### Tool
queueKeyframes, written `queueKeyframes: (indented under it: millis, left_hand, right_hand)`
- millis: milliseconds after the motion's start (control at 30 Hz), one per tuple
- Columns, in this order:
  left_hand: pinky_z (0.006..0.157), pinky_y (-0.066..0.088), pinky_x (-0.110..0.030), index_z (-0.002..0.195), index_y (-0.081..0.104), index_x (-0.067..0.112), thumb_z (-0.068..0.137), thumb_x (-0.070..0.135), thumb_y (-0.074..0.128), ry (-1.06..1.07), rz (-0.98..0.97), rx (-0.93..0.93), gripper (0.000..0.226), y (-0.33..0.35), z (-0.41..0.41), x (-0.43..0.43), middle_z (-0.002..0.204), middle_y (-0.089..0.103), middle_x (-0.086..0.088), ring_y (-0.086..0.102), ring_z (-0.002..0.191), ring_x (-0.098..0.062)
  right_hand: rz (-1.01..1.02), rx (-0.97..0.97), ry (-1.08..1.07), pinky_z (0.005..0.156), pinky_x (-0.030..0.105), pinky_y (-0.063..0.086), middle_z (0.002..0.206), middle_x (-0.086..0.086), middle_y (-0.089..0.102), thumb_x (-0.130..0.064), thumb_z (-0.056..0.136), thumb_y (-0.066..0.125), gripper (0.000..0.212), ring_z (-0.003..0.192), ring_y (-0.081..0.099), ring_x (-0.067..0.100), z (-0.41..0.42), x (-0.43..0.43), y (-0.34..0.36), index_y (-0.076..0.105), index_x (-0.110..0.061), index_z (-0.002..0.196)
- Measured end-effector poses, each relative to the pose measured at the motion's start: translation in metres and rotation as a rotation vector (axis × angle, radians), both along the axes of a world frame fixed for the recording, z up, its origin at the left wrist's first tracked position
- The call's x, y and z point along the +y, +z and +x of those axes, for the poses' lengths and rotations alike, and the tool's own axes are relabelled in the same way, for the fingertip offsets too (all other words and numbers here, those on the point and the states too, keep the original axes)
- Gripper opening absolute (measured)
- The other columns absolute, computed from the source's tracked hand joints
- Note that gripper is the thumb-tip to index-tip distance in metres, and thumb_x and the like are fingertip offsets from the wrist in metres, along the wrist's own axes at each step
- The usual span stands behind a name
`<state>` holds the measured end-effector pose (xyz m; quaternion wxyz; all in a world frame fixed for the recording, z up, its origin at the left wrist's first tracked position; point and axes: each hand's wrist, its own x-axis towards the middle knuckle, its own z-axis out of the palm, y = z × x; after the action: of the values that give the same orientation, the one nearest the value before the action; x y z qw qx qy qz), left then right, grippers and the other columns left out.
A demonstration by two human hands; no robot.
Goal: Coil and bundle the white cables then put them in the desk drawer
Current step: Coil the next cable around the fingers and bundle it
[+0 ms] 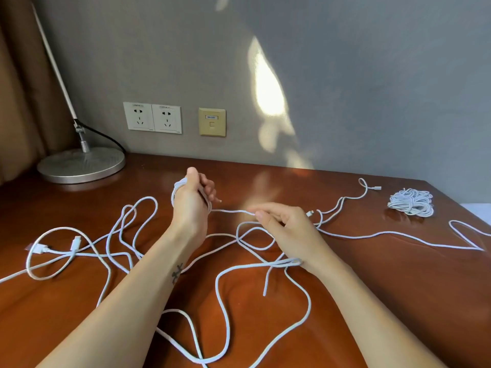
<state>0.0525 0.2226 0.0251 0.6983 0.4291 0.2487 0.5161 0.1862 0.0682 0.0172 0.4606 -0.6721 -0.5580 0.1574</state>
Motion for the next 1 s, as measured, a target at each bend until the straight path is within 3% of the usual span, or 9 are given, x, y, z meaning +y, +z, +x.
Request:
queueKeyframes:
  millis: [100, 200, 300, 400, 500, 667, 800, 900, 1000]
  left_hand:
    - [0.069, 0.043, -0.036, 0.074, 0.051, 0.017, 0.109, 0.033, 0.036, 0.150, 0.304, 0.338, 0.041, -0.008, 0.003, -0.004, 0.061, 0.048, 0.004, 0.045, 0.057, -0.013]
    - [0.068, 0.045, -0.030, 0.080, 0.057, 0.013, 0.111, 0.027, 0.039, 0.211, 0.533, 0.487, 0.038, -0.009, 0.003, -0.013, 0.068, 0.053, 0.001, 0.050, 0.062, -0.008]
    - [0.068, 0.047, -0.034, 0.082, 0.059, 0.010, 0.111, 0.032, 0.037, 0.240, 0.733, 0.557, 0.043, -0.014, 0.003, -0.016, 0.071, 0.056, 0.003, 0.054, 0.067, -0.011]
    - [0.072, 0.051, -0.042, 0.084, 0.060, 0.013, 0.110, 0.036, 0.037, 0.264, 0.779, 0.611, 0.042, -0.019, 0.005, -0.015, 0.074, 0.058, 0.007, 0.058, 0.073, -0.014]
    - [0.077, 0.053, -0.046, 0.088, 0.063, 0.016, 0.108, 0.042, 0.035, 0.266, 0.807, 0.615, 0.043, -0.021, 0.005, -0.014, 0.078, 0.061, 0.008, 0.062, 0.079, -0.014]
    - [0.078, 0.053, -0.050, 0.093, 0.061, 0.015, 0.110, 0.042, 0.032, 0.243, 0.854, 0.737, 0.044, -0.022, 0.003, -0.016, 0.080, 0.062, 0.000, 0.062, 0.080, -0.018]
    - [0.081, 0.053, -0.044, 0.089, 0.064, 0.017, 0.111, 0.041, 0.033, 0.176, 0.830, 0.863, 0.045, -0.017, 0.000, -0.019, 0.079, 0.062, 0.004, 0.060, 0.078, -0.010]
    - [0.087, 0.052, -0.046, 0.088, 0.070, 0.012, 0.109, 0.052, 0.026, 0.097, 0.772, 0.946, 0.063, -0.013, -0.004, -0.025, 0.082, 0.068, -0.002, 0.064, 0.084, -0.017]
    - [0.080, 0.052, -0.045, 0.076, 0.069, 0.007, 0.101, 0.070, 0.013, 0.060, 0.755, 0.932, 0.088, -0.008, -0.004, -0.035, 0.072, 0.069, -0.004, 0.064, 0.075, -0.016]
  right_hand:
    - [0.081, 0.070, -0.004, 0.071, 0.018, 0.049, 0.074, -0.016, 0.066, -0.019, 0.108, 0.050, 0.024, 0.071, 0.060, 0.000, 0.000, 0.000, 0.001, 0.071, -0.028, 0.116]
    - [0.133, 0.103, 0.021, 0.066, 0.032, 0.052, 0.083, -0.001, 0.067, -0.015, 0.109, 0.048, 0.022, 0.066, 0.058, 0.013, 0.000, -0.001, 0.002, 0.062, -0.026, 0.122]
    - [0.163, 0.137, -0.005, 0.066, 0.030, 0.055, 0.094, -0.002, 0.069, -0.009, 0.108, 0.047, 0.026, 0.065, 0.063, 0.015, 0.001, -0.001, 0.002, 0.058, -0.028, 0.123]
    - [0.189, 0.173, -0.064, 0.060, 0.029, 0.055, 0.097, -0.003, 0.069, -0.003, 0.108, 0.044, 0.033, 0.060, 0.062, 0.015, 0.001, -0.001, 0.004, 0.058, -0.030, 0.121]
    - [0.185, 0.213, -0.079, 0.049, 0.024, 0.045, 0.097, -0.004, 0.070, -0.002, 0.107, 0.045, 0.036, 0.056, 0.054, 0.010, -0.001, -0.002, 0.006, 0.060, -0.032, 0.119]
    - [0.186, 0.166, -0.058, 0.071, 0.022, 0.040, 0.095, -0.001, 0.074, -0.005, 0.103, 0.051, 0.033, 0.063, 0.059, -0.003, -0.005, -0.005, 0.011, 0.064, -0.032, 0.118]
    - [0.209, 0.188, -0.044, 0.073, 0.024, 0.039, 0.085, 0.002, 0.075, -0.009, 0.102, 0.057, 0.023, 0.064, 0.063, -0.003, -0.006, -0.008, 0.016, 0.069, -0.025, 0.112]
    - [0.255, 0.150, -0.074, 0.094, 0.030, 0.049, 0.083, -0.001, 0.076, -0.014, 0.104, 0.057, 0.018, 0.087, 0.071, 0.006, -0.005, -0.007, 0.016, 0.069, -0.026, 0.112]
    - [0.293, 0.114, -0.092, 0.093, 0.017, 0.048, 0.086, -0.004, 0.076, -0.016, 0.106, 0.056, 0.017, 0.095, 0.072, 0.009, -0.006, -0.005, 0.014, 0.068, -0.026, 0.114]
